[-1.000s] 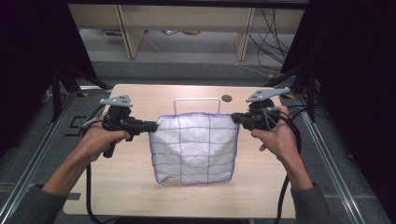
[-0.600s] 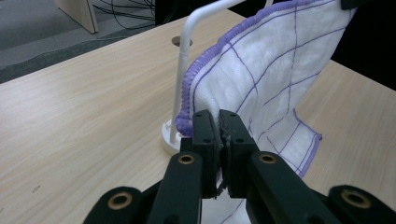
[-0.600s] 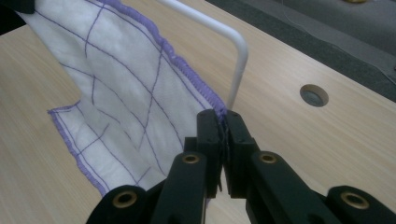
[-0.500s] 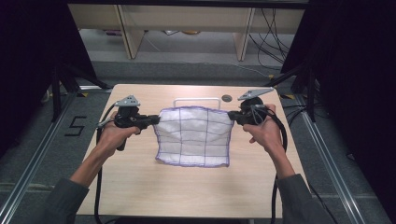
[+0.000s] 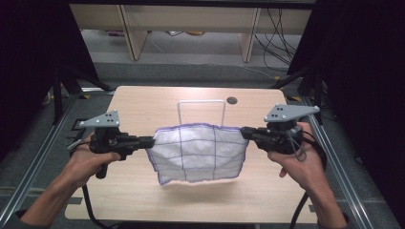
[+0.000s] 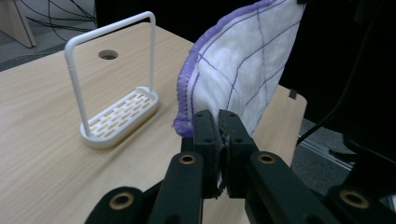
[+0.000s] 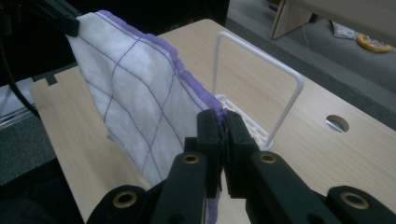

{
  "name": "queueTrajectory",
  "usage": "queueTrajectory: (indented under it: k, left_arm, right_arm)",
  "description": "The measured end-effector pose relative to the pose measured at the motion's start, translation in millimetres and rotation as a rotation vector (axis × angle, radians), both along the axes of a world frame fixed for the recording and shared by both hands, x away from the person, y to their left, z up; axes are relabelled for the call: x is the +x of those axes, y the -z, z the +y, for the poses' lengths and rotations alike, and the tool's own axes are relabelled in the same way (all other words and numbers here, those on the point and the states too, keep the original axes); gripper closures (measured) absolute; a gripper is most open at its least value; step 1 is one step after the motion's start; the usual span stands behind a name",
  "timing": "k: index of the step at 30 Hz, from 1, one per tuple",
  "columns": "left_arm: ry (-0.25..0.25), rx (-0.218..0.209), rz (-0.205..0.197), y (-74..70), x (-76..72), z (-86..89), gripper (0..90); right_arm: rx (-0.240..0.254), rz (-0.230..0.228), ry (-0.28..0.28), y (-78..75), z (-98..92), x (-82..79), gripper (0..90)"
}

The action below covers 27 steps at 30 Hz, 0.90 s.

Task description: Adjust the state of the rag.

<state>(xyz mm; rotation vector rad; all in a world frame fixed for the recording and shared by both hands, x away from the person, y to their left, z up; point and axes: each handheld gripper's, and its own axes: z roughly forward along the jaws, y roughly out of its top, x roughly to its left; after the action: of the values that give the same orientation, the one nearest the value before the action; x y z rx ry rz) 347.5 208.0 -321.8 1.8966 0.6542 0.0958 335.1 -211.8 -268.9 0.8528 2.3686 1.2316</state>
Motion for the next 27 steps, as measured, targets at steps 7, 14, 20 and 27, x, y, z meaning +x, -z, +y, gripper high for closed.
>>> queueTrajectory:
  k: [7,14,20,27]
  left_arm:
    - [-0.009,0.012,0.065,23.2,10.1,-6.8,85.9]
    - [-0.136,0.114,0.06,89.0,70.0,-18.8,85.9]
    - [-0.18,0.158,-0.016,110.5,93.7,-28.1,85.8]
    - [-0.188,0.165,-0.027,122.7,99.3,-25.7,85.6]
  right_arm:
    - [-0.049,0.055,0.005,13.6,0.1,-4.7,87.4]
    - [-0.059,0.164,0.082,92.8,3.4,70.1,87.4]
    - [-0.045,0.173,0.128,131.1,7.3,107.5,87.4]
    - [-0.046,0.162,0.136,136.6,7.8,110.9,87.3]
